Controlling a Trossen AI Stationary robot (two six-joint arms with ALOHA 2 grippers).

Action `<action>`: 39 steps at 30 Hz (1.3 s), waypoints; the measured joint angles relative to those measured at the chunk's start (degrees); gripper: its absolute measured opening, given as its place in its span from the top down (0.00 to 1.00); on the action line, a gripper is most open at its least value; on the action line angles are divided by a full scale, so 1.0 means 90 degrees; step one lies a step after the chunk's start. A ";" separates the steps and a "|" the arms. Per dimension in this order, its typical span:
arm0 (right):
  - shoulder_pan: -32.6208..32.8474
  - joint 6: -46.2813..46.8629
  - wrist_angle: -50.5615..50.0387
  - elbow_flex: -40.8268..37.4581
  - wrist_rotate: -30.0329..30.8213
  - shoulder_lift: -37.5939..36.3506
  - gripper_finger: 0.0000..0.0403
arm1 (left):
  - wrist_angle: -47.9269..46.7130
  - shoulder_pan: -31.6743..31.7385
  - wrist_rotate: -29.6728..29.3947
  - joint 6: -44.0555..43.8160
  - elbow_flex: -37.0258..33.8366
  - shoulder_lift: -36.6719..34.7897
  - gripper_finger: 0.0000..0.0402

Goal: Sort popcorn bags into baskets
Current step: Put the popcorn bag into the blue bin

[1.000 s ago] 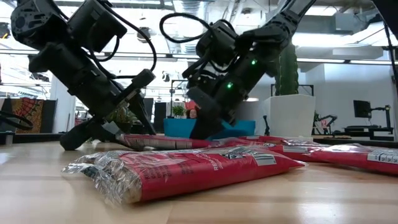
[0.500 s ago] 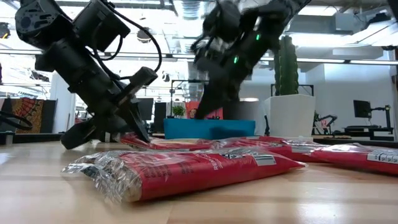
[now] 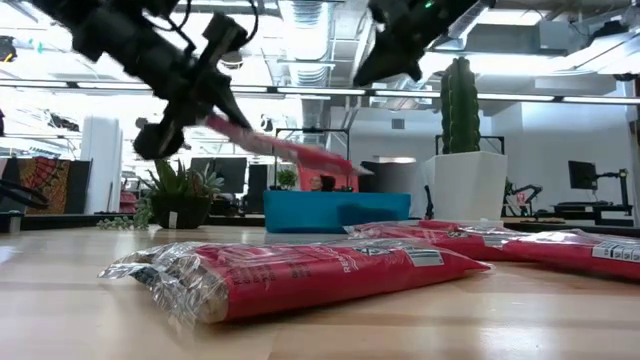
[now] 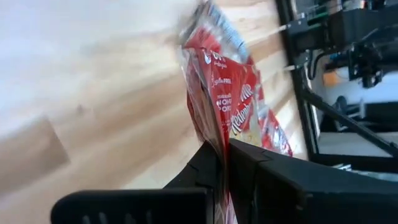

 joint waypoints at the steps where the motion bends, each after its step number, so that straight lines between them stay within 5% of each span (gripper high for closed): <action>1: -0.0032 0.0002 0.0027 0.0002 0.0035 -0.0081 0.96 | -0.0379 0.0148 0.0110 0.0230 0.0161 -0.0135 1.00; 10: -0.0217 0.0053 -0.0344 -0.0002 0.0365 -0.0382 0.92 | -0.3159 0.2047 0.1291 0.3497 0.2280 -0.0092 1.00; 21: -0.0022 0.0185 -0.0629 -0.0002 0.0426 -0.0233 0.95 | -0.4904 0.4163 0.2420 0.7531 0.5136 0.1601 1.00; 31: 0.0137 0.0433 -0.1175 -0.0002 0.0788 -0.0238 0.94 | -0.6201 0.4960 0.2802 1.0118 0.7404 0.3686 1.00; 39: 0.0274 0.0573 -0.1305 -0.0002 0.0807 -0.0238 0.95 | -0.6958 0.5188 0.3119 1.1188 0.8352 0.4886 1.00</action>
